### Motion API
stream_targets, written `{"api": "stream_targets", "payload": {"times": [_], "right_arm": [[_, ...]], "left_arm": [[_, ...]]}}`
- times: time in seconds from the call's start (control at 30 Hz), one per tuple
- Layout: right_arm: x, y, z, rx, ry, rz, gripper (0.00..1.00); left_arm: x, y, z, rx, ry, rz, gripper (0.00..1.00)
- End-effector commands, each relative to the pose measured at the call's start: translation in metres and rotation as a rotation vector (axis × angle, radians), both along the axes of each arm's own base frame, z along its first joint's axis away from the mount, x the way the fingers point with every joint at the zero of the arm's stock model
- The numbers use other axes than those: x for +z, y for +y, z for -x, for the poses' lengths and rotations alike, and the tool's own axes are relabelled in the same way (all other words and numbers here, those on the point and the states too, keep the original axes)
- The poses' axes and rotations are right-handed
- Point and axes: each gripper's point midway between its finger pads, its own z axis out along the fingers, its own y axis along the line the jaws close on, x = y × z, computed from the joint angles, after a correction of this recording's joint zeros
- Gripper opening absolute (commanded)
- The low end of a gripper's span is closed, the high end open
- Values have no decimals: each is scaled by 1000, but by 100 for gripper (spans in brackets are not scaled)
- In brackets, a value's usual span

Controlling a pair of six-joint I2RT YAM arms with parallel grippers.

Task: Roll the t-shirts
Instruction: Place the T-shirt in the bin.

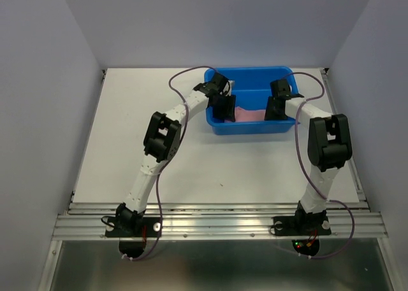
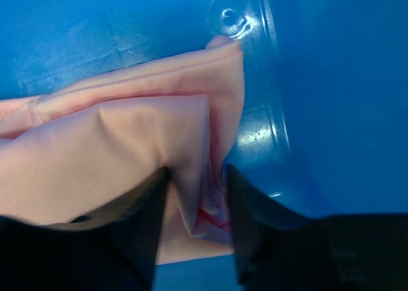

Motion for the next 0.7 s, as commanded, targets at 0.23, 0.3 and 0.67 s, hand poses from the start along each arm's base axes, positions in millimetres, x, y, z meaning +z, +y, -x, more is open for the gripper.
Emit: {"api": "stream_targets", "payload": {"times": [0.23, 0.3, 0.67], "right_arm": [[51, 3, -19, -3, -144, -35, 82], [60, 4, -21, 1, -165, -43, 88], [150, 8, -29, 1, -344, -88, 100]], "left_arm": [[52, 3, 4, -55, -94, -14, 69], [64, 4, 3, -56, -116, -11, 70], [136, 9, -7, -68, -276, 7, 72]]}}
